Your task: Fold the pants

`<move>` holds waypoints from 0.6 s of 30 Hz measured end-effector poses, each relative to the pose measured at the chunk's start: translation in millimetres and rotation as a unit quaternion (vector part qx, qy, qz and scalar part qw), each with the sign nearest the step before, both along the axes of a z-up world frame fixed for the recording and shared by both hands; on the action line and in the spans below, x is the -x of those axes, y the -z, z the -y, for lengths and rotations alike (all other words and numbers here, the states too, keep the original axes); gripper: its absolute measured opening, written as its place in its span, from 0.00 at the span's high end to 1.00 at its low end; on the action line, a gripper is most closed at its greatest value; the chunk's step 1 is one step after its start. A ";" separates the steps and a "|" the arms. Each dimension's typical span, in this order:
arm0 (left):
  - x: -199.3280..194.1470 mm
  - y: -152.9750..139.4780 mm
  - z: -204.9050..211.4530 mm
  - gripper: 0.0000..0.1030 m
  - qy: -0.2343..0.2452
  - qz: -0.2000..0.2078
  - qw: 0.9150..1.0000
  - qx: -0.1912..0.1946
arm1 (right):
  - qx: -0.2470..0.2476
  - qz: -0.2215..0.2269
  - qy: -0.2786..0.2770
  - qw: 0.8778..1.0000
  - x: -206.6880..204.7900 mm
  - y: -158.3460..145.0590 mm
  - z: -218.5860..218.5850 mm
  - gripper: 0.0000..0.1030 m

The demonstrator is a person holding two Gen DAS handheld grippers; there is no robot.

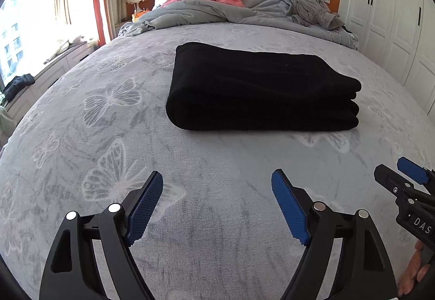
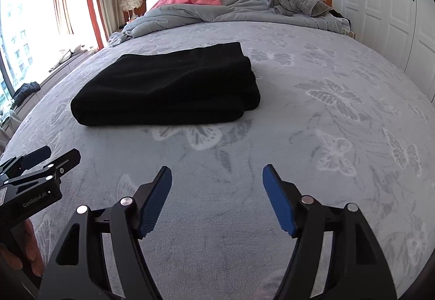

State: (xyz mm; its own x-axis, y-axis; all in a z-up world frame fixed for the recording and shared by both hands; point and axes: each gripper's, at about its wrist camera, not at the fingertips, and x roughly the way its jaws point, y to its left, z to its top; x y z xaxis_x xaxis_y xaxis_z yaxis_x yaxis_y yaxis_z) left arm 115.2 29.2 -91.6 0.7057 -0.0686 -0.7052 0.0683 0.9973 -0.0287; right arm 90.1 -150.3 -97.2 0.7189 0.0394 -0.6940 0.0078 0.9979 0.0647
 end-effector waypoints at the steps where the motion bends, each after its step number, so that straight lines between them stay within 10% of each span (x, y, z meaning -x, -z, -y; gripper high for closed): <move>1: -0.4 1.5 0.2 0.24 -0.001 -0.002 1.000 0.003 | 0.002 -0.006 -0.001 1.000 -0.7 3.2 -1.8 0.35; 18: -3.0 13.4 7.4 0.24 -0.009 -0.003 1.000 -0.012 | 0.011 -0.022 0.007 1.000 -0.9 18.9 -5.7 0.35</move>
State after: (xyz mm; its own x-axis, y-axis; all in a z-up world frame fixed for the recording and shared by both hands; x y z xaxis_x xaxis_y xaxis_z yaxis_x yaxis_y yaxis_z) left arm 118.2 21.8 -105.0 0.7027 -0.0393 -0.7104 0.0507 0.9987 -0.0050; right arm 90.9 -144.6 -116.1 0.6876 0.0133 -0.7260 0.0251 0.9988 0.0421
